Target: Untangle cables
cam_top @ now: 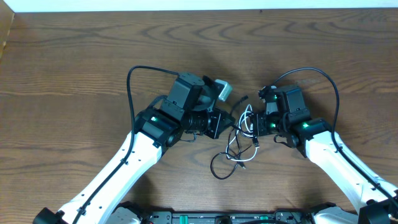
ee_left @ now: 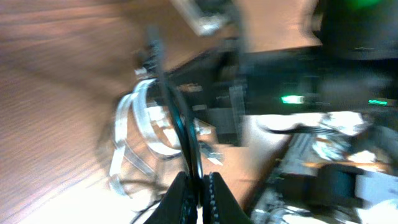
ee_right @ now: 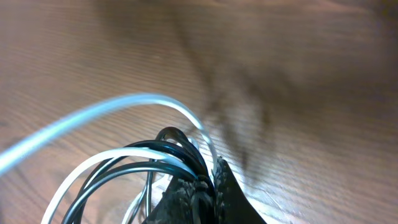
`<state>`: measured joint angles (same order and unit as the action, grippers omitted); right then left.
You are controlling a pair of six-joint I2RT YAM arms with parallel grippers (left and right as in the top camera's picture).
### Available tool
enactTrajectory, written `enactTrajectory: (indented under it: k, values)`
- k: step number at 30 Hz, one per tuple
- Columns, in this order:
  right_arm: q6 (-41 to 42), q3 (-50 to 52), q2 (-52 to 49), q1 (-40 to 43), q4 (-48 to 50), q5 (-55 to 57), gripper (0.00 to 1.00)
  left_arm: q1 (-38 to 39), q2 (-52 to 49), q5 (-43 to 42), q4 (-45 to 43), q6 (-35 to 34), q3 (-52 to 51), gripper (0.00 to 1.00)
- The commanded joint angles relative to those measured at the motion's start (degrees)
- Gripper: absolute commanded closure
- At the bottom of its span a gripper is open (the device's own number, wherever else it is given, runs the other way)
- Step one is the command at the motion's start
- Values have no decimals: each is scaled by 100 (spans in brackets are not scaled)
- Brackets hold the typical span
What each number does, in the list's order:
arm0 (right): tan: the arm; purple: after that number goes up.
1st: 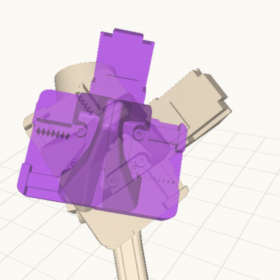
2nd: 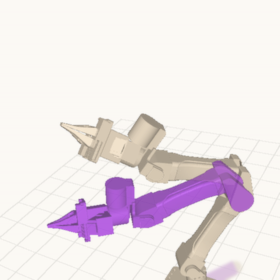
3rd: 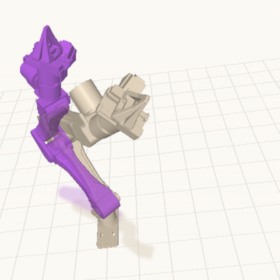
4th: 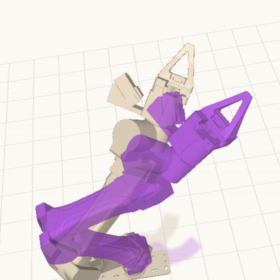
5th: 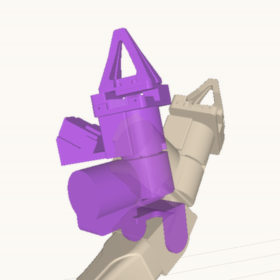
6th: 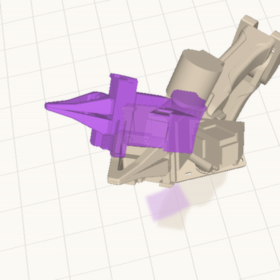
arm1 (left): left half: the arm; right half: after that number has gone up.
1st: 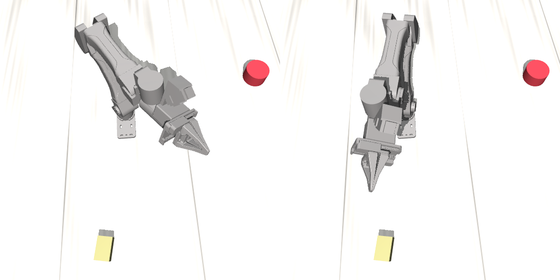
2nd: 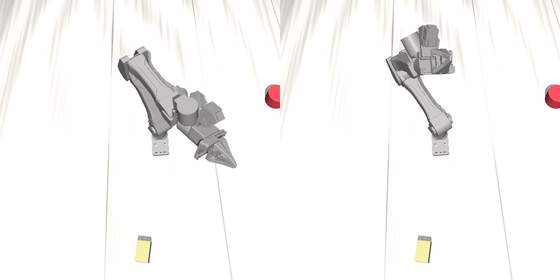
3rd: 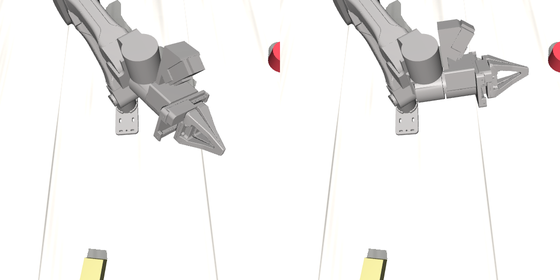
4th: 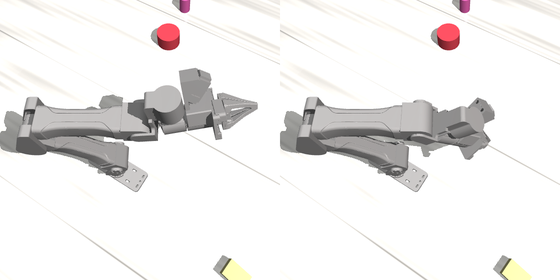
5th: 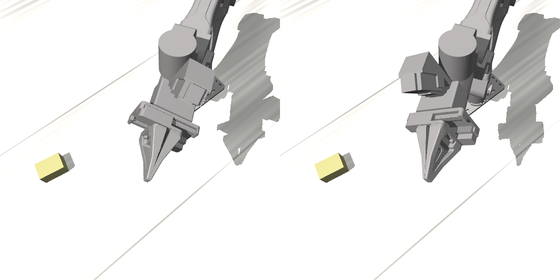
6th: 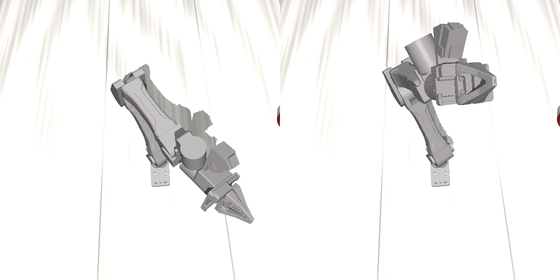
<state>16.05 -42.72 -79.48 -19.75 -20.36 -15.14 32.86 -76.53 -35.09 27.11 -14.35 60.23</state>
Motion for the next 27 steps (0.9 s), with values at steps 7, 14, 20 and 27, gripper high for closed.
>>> enactTrajectory:
  k: [7,14,20,27]
  values:
    - [339,-66,9,-17,-212,516,99,-4,2,1670,376,109,-11,52]
    - [697,-66,9,-17,70,199,99,-4,2,1392,413,7,-11,45]
    - [815,-66,9,-17,741,-918,99,-4,-20,1150,420,4,-11,48]
    - [815,-66,9,-17,1480,-2065,99,-4,-24,1110,413,4,-11,54]
